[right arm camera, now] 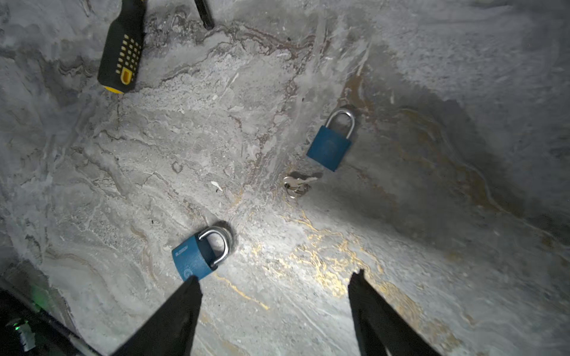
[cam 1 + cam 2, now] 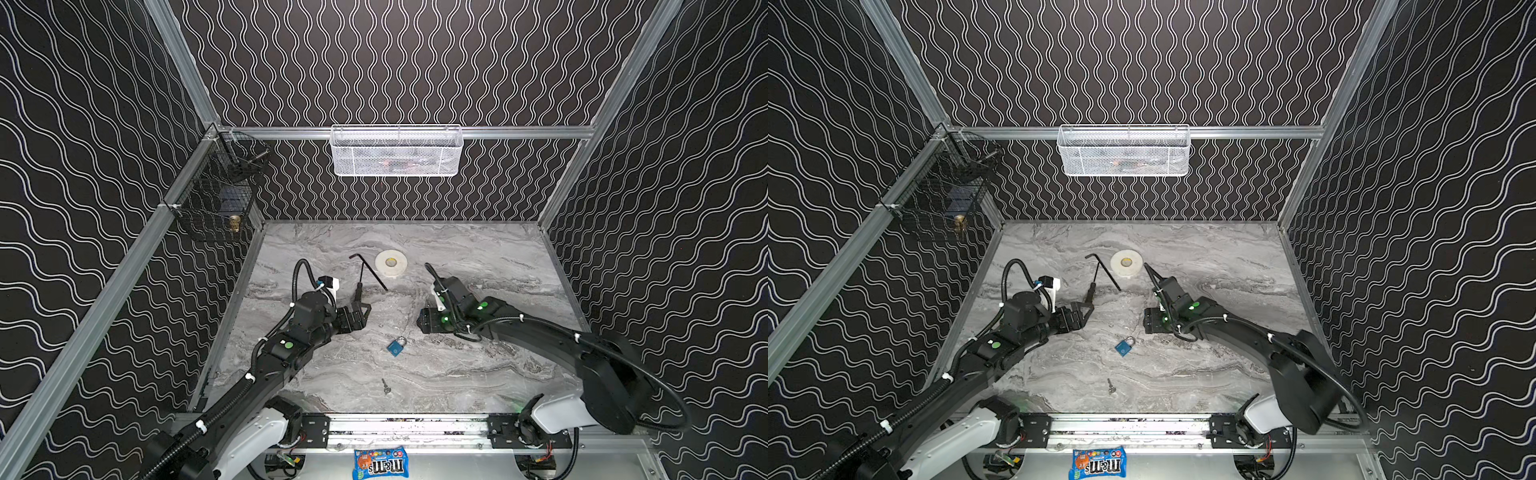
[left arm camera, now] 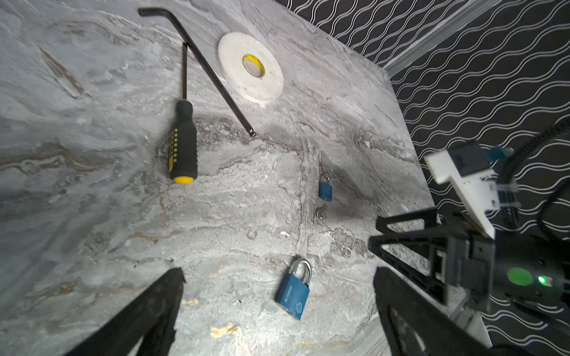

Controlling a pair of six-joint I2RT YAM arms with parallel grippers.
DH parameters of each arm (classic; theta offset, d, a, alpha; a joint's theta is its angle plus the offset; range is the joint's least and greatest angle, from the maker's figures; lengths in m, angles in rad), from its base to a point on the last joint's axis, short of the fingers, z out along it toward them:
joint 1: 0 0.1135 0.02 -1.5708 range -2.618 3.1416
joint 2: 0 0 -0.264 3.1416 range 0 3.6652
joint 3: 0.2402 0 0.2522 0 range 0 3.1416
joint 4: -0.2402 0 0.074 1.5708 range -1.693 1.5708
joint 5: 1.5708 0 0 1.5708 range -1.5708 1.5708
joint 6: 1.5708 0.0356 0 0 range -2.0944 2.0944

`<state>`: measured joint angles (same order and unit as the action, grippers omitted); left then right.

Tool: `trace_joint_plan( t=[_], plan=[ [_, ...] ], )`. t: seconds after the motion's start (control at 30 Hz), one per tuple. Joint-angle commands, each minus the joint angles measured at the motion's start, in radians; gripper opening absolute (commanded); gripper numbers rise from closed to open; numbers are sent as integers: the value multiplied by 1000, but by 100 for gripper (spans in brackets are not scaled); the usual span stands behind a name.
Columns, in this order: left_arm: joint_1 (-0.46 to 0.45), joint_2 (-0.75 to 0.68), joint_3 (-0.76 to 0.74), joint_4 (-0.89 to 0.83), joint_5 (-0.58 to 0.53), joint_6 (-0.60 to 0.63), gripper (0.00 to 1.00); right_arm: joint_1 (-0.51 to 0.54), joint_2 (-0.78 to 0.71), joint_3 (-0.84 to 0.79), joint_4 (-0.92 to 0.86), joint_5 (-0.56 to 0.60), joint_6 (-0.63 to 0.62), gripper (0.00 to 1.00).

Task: Unlock with the key
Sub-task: 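Move the right gripper toward the silver key while the left gripper advances toward the padlocks, then lower the right gripper onto the silver key ring and close it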

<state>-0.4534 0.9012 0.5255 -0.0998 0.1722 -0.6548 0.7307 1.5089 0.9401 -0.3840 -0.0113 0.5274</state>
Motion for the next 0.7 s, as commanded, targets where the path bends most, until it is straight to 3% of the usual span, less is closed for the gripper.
trace_joint_plan(
  t=[0.0,0.2,0.67],
  plan=[
    [-5,-4,-7,-33,-12,-18,99,25,65,50,-28,78,74,74],
    [-5,3,-1,-76,-5,4,99,36,175,124,-35,124,159,72],
    [-5,-2,16,-121,-30,25,99,58,325,199,-26,127,195,70]
  ],
)
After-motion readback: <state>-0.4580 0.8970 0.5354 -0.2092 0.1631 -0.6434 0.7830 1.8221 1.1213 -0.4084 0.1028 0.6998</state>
